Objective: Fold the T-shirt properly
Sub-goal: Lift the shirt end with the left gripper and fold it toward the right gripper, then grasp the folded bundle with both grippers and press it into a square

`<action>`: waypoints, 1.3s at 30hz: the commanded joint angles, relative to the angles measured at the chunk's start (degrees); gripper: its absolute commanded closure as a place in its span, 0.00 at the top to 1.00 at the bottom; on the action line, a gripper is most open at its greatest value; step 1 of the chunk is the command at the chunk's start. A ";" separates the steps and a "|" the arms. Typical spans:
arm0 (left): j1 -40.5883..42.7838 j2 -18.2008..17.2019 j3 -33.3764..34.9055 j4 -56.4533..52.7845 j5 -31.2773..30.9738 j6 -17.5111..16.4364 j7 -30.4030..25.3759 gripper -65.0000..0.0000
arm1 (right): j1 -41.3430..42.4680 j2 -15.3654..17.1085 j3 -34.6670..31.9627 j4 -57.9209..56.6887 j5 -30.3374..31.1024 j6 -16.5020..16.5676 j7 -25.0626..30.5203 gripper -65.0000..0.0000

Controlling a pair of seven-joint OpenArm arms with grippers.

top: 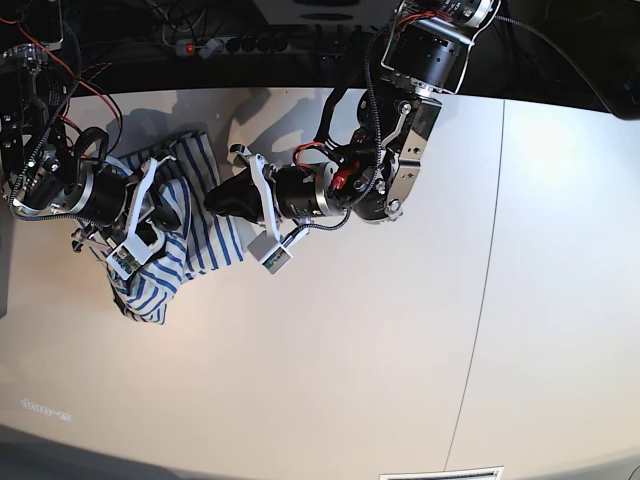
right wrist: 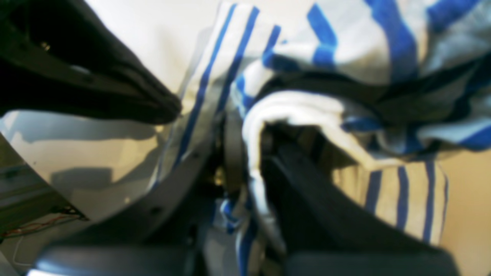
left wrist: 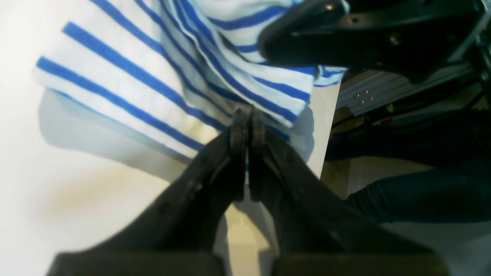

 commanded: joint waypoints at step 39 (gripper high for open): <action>-0.96 -12.68 -11.85 5.60 -14.08 -0.10 8.90 0.03 | 7.41 2.25 15.65 -0.24 8.87 1.81 1.90 0.00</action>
